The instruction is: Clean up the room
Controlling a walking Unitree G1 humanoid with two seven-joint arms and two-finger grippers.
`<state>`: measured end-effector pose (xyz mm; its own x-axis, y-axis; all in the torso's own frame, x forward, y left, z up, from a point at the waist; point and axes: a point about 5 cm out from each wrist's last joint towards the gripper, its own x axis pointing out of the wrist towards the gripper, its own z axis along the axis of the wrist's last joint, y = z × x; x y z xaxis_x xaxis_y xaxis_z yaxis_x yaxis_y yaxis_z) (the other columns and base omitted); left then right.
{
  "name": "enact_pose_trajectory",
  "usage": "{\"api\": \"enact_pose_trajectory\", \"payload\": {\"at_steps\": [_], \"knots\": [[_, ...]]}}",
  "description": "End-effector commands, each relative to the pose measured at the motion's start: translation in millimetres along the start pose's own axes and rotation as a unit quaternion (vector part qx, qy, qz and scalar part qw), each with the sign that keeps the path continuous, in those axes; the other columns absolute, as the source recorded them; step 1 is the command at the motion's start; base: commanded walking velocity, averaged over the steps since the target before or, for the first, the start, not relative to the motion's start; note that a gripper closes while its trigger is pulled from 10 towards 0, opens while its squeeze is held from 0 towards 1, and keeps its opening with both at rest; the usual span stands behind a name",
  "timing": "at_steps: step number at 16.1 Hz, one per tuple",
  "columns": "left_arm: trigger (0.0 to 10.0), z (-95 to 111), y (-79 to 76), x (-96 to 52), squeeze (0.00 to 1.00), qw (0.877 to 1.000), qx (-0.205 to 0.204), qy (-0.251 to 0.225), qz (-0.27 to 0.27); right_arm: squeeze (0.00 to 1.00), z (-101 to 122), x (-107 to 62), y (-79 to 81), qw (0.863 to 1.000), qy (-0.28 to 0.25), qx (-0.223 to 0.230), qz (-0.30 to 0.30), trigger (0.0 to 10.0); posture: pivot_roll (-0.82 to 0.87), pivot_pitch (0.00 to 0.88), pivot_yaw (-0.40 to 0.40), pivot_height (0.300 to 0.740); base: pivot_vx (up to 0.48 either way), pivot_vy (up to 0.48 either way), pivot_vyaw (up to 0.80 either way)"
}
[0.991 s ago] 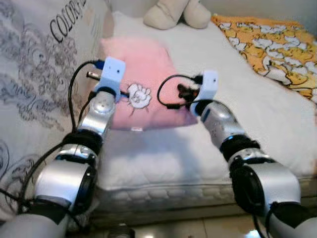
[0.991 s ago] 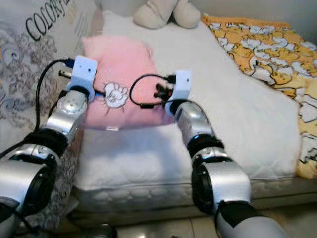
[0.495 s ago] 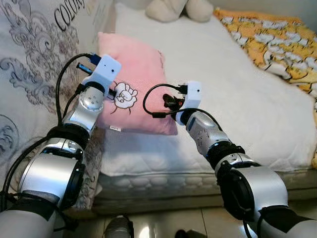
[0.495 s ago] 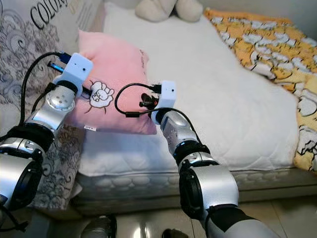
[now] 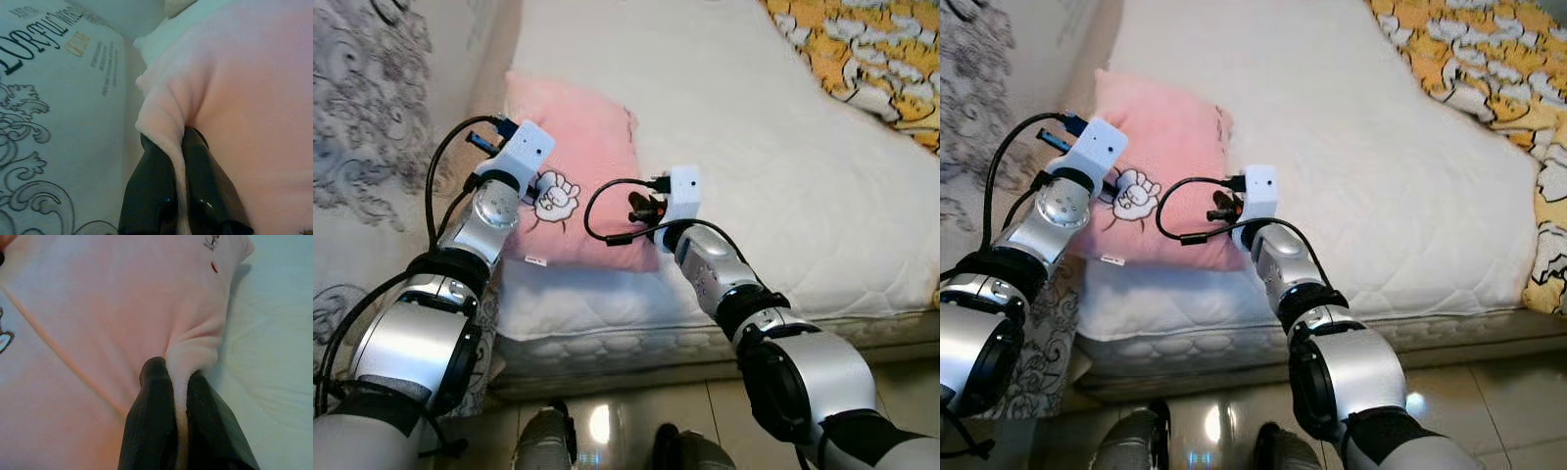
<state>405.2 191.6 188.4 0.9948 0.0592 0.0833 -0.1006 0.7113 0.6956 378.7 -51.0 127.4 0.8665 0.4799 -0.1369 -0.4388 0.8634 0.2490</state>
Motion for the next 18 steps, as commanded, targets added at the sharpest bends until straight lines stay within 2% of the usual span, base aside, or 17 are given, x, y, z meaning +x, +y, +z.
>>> {"api": "enact_pose_trajectory", "payload": {"at_steps": [1, 3, 4, 5, 7, 9, 11, 14, 18], "knots": [[10.0, 2, 24.4, 4.4, 0.00, 0.998, 0.012, -0.001, 0.055, 0.00, -14, -5.7, -8.0, 1.000, 0.021, 0.008, -0.017, 10.0, 0.18, 0.283, -0.070, 0.740, 0.000, 0.000, 0.00], [10.0, 3, 32.7, 4.9, 0.00, 0.997, 0.009, -0.001, 0.079, 0.00, -14, -3.4, -1.0, 1.000, 0.017, 0.013, -0.005, 10.0, 0.18, 0.282, -0.071, 0.740, 0.000, 0.000, 0.00], [10.0, 1, 43.2, 3.3, 0.00, 0.993, -0.015, 0.003, 0.117, 0.00, -14, -1.2, 7.4, 1.000, 0.017, 0.013, 0.013, 10.0, 0.18, 0.278, -0.074, 0.740, 0.000, 0.000, 0.00], [10.0, -1, 46.8, 1.3, 0.00, 0.990, -0.033, 0.005, 0.136, 0.00, -15, -0.5, 10.7, 1.000, 0.018, 0.012, 0.022, 10.0, 0.18, 0.276, -0.076, 0.740, 0.000, 0.000, 0.00], [10.0, -5, 50.0, -7.3, 0.00, 0.986, -0.048, 0.001, 0.159, 0.00, -10, 1.0, 12.8, 0.999, 0.012, 0.005, 0.031, 10.0, 0.18, 0.264, -0.084, 0.740, 0.000, 0.000, 0.00], [10.0, -6, 51.8, -16.0, 0.00, 0.985, -0.045, -0.008, 0.169, 0.00, -3, 3.2, 16.2, 0.999, 0.001, -0.005, 0.044, 10.0, 0.18, 0.257, -0.090, 0.740, 0.000, 0.000, 0.00], [10.0, -18, 54.9, -30.1, 0.00, 0.978, -0.062, 0.013, 0.197, 0.00, 7, 6.4, 22.2, 0.997, -0.006, -0.027, 0.073, 10.0, 0.19, 0.243, -0.109, 0.740, 0.000, 0.000, 0.00], [10.0, -31, 45.7, -40.6, 0.00, 0.978, -0.061, 0.040, 0.196, 0.00, 9, 7.0, 21.3, 0.996, 0.000, -0.042, 0.074, 10.0, 0.18, 0.236, -0.127, 0.740, 0.000, 0.000, 0.00], [10.0, -36, 39.2, -40.8, 0.00, 0.984, -0.034, 0.055, 0.166, 0.00, -2, 6.1, 23.8, 0.996, 0.024, -0.045, 0.069, 10.0, 0.18, 0.237, -0.133, 0.740, 0.000, 0.000, 0.00]]}}
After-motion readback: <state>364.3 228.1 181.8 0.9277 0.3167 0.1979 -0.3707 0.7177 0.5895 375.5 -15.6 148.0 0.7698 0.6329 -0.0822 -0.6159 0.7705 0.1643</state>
